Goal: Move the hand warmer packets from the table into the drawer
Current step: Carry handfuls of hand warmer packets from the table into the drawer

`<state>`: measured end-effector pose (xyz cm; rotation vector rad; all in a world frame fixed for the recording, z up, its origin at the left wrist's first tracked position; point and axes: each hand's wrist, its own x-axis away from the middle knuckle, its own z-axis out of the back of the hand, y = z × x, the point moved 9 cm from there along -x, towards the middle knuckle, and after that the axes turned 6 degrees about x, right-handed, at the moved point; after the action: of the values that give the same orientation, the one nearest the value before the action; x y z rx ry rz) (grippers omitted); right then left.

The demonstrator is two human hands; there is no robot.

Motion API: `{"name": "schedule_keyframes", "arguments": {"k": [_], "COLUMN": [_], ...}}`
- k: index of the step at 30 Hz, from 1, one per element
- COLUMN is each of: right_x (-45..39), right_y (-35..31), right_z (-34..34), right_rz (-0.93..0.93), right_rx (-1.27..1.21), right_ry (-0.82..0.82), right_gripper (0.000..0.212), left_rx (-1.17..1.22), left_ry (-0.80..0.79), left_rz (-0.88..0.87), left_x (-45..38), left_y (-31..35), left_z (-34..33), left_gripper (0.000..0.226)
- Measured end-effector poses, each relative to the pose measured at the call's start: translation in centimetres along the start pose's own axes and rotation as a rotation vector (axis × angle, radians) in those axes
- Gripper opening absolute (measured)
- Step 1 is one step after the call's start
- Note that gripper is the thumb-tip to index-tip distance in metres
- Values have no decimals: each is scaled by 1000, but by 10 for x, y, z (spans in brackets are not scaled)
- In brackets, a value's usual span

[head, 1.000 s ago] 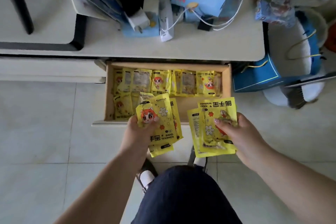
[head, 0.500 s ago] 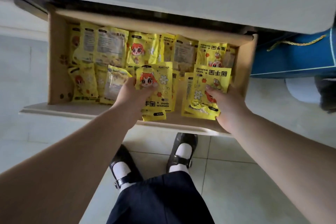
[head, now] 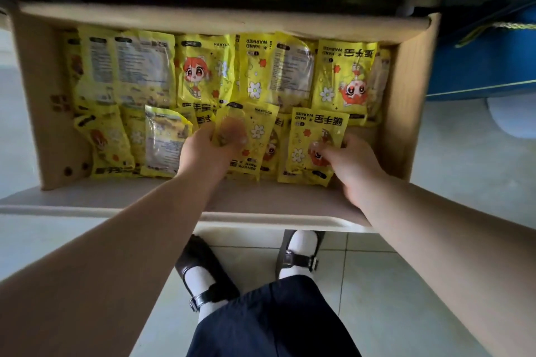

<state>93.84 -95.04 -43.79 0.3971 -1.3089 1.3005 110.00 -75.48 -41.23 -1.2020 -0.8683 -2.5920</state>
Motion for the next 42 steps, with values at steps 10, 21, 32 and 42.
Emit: {"name": "schedule_keyframes", "arguments": {"k": [10, 21, 32, 42], "right_x": [4, 13, 71, 178], "right_y": [-5, 6, -40, -116], "right_z": [32, 42, 34, 0], "right_rz": [41, -136, -46, 101], "right_rx": [228, 226, 287, 98], "right_ry": [145, 258, 193, 60], "right_gripper": [18, 20, 44, 36], "left_rx": [-217, -312, -98, 195], "left_ry": [21, -87, -144, -137], "left_rz": [38, 77, -4, -212], "left_x": [5, 6, 35, 127], "left_y": [-11, -12, 11, 48], "left_z": [27, 36, 56, 136], "left_gripper": [36, 41, 48, 26]}}
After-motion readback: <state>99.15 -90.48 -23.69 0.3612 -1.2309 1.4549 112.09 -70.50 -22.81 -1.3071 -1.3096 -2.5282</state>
